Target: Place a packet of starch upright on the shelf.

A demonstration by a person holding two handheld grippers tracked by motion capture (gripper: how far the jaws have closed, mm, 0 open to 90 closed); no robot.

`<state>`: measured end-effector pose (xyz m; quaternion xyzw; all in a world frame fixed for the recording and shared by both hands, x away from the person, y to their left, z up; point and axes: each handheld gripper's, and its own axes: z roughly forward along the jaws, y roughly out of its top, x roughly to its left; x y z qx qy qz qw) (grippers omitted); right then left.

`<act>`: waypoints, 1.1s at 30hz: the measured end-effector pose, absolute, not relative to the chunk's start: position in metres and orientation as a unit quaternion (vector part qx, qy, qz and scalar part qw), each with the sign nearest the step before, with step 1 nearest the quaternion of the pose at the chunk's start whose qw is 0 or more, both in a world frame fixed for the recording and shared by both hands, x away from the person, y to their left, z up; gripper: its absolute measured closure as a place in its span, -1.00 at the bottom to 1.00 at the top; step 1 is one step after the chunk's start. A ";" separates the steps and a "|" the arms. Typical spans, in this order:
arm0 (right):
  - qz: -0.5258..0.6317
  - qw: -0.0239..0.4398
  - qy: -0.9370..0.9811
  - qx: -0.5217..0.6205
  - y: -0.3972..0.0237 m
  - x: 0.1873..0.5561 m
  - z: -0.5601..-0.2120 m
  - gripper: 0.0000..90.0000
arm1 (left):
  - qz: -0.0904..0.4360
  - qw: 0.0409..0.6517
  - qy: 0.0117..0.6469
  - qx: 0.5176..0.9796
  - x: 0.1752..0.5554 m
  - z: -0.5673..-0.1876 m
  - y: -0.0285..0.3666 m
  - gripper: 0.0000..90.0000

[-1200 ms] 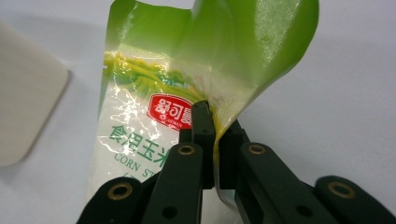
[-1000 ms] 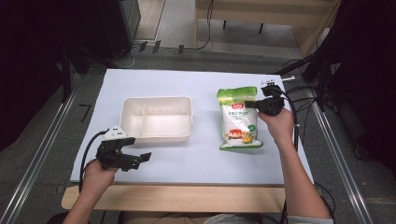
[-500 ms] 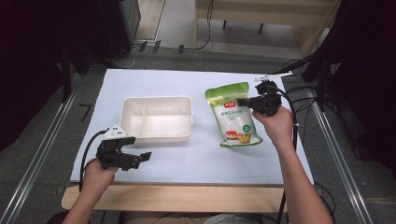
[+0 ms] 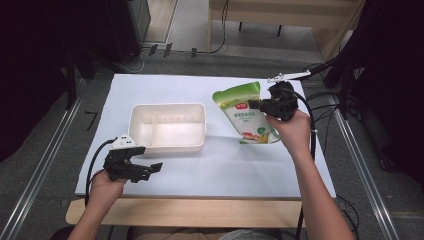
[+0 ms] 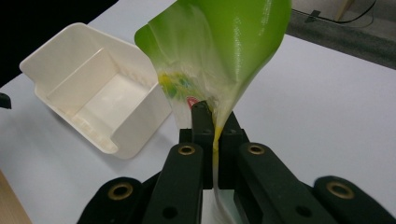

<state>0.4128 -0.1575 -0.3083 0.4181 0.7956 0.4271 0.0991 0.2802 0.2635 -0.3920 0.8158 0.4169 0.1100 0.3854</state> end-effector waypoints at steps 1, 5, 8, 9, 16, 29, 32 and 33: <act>0.431 0.099 0.793 0.419 -0.156 0.414 -0.304 1.00 | 0.110 0.386 0.418 0.815 0.280 -0.392 0.263 -0.67; 0.440 0.090 0.791 0.415 -0.154 0.418 -0.296 1.00 | 0.109 0.387 0.419 0.814 0.281 -0.392 0.263 -0.67; 0.438 0.091 0.796 0.408 -0.149 0.418 -0.291 1.00 | 0.109 0.386 0.420 0.814 0.281 -0.392 0.263 -0.67; 0.432 0.095 0.801 0.404 -0.144 0.419 -0.287 1.00 | 0.109 0.386 0.420 0.814 0.281 -0.392 0.263 -0.67; 0.432 0.088 0.805 0.398 -0.135 0.426 -0.275 1.00 | 0.109 0.388 0.420 0.813 0.281 -0.393 0.263 -0.67; 0.432 0.092 0.813 0.379 -0.111 0.432 -0.244 1.00 | 0.108 0.389 0.420 0.813 0.282 -0.393 0.263 -0.67; 0.432 0.092 0.817 0.371 -0.104 0.434 -0.235 1.00 | 0.108 0.391 0.422 0.810 0.281 -0.392 0.263 -0.67; 0.431 0.093 0.818 0.370 -0.103 0.434 -0.233 1.00 | 0.108 0.392 0.423 0.810 0.281 -0.392 0.263 -0.67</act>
